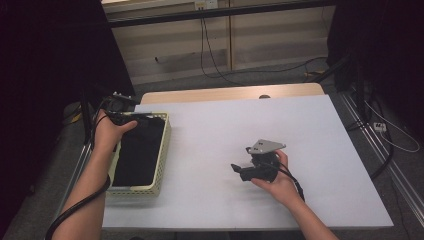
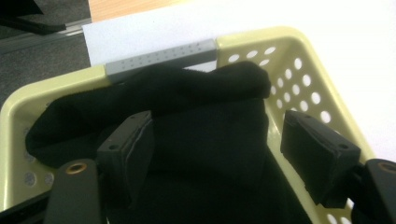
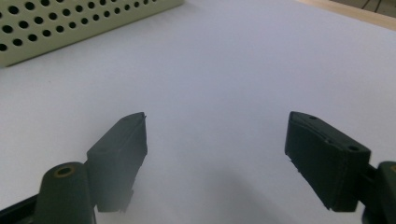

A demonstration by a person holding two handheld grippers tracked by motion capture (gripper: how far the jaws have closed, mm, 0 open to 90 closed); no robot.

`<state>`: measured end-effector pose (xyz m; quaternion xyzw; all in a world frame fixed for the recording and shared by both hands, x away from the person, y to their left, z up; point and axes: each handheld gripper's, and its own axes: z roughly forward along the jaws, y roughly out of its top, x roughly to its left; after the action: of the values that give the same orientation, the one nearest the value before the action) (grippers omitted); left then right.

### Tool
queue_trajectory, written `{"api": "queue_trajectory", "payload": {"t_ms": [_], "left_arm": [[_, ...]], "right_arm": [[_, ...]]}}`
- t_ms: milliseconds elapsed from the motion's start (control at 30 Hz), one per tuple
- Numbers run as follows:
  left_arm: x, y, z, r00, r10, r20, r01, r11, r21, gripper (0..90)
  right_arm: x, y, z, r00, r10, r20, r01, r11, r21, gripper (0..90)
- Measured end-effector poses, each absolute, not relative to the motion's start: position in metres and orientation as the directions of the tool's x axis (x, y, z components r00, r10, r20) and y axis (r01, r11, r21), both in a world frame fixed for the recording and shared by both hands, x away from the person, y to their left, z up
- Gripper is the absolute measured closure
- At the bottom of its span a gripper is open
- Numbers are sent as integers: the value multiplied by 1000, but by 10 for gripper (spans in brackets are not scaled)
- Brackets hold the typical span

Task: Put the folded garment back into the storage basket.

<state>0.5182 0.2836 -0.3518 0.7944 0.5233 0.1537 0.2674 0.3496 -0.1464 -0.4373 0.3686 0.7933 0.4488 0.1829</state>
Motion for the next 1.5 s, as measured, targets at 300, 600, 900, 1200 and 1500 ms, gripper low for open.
{"api": "queue_trajectory", "payload": {"t_ms": [300, 600, 900, 1200, 1500], "left_arm": [[512, 292, -369, 380, 923, -59, 761, -276, 588, 331], [505, 302, -389, 387, 922, -17, 763, -310, 567, 724], [504, 297, -421, 370, 929, -23, 778, -296, 554, 796], [514, 286, -405, 374, 927, -31, 754, -284, 592, 780], [527, 276, -391, 363, 932, -4, 752, -290, 593, 790]], "right_arm": [[344, -179, -443, -629, 776, 51, 461, 319, 828, 204], [338, -185, -445, -619, 783, 60, 458, 298, 838, 207], [337, -184, -445, -618, 784, 63, 458, 294, 839, 208], [337, -184, -444, -620, 782, 65, 451, 287, 845, 209], [337, -186, -444, -619, 782, 70, 452, 282, 846, 209]]}}
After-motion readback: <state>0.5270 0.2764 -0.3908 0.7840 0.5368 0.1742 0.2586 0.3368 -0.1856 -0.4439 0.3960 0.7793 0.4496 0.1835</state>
